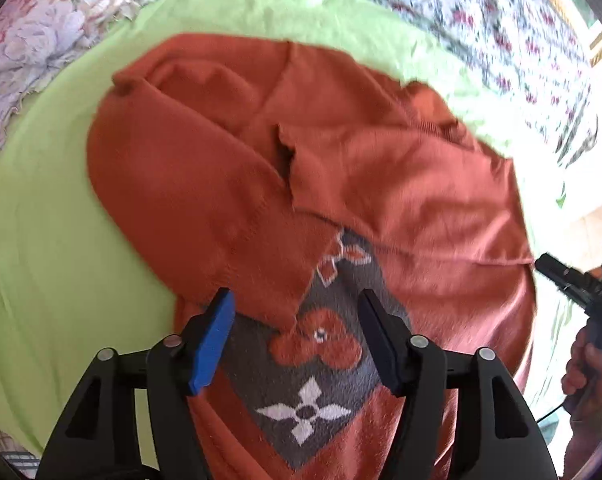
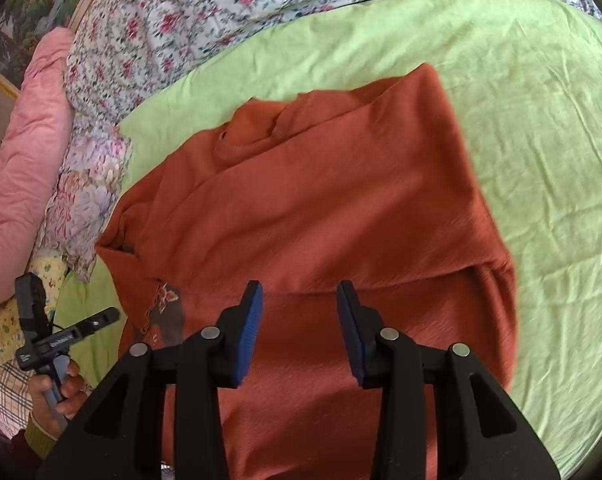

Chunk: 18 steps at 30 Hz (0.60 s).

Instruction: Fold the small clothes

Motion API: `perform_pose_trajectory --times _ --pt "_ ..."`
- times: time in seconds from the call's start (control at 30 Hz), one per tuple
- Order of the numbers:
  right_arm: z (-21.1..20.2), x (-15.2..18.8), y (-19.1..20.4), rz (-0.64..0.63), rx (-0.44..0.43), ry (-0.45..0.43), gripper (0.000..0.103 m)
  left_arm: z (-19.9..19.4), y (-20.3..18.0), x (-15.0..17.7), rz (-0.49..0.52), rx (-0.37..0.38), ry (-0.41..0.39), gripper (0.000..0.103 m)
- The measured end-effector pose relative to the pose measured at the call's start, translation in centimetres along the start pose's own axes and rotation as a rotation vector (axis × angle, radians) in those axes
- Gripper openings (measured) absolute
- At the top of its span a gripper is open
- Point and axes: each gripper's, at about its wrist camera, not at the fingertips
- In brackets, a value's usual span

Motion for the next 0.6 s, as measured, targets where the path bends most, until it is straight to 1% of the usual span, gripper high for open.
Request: perform_pose_trajectory --times 0.07,0.13,0.27,0.37,0.4,0.47,0.5,0.57,0.6 --pt "0.1 0.5 0.8 -0.013 -0.008 0.009 0.04 0.5 -0.7 0.6 0.022 -0.026 0.006 0.068" --pt "0.1 0.9 1.2 -0.017 -0.018 0.017 0.04 1.0 -1.3 1.0 0.046 -0.063 0.007 0.073" --pt "0.4 1.7 1.8 -0.013 -0.033 0.037 0.04 2.6 -2.2 1.1 0.086 -0.103 0.018 0.074" --pt "0.6 2.1 2.1 -0.013 -0.032 0.052 0.04 3.9 -2.3 0.7 0.099 -0.154 0.026 0.074" --pt "0.6 2.2 2.2 -0.014 -0.032 0.054 0.04 4.3 -2.3 0.6 0.102 -0.168 0.027 0.072" --pt "0.5 2.3 2.3 -0.017 -0.03 0.057 0.04 4.9 -2.0 0.5 0.104 -0.2 0.033 0.063" --pt "0.5 2.3 2.4 -0.02 -0.029 0.057 0.04 5.1 -1.7 0.5 0.096 -0.213 0.035 0.052" --pt "0.4 2.3 2.4 -0.025 -0.027 0.058 0.04 5.0 -0.8 0.4 0.054 -0.196 0.028 0.039" --pt "0.3 2.3 2.4 -0.026 -0.027 0.058 0.04 4.7 -0.2 0.4 0.031 -0.172 0.021 0.019"
Point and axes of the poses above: each gripper's, at about its wrist camera, not at the fingertips, and z roughly the way its jaws point, y to its left, x to its underside, and after that the axes turned 5 degrees about -x, right-handed
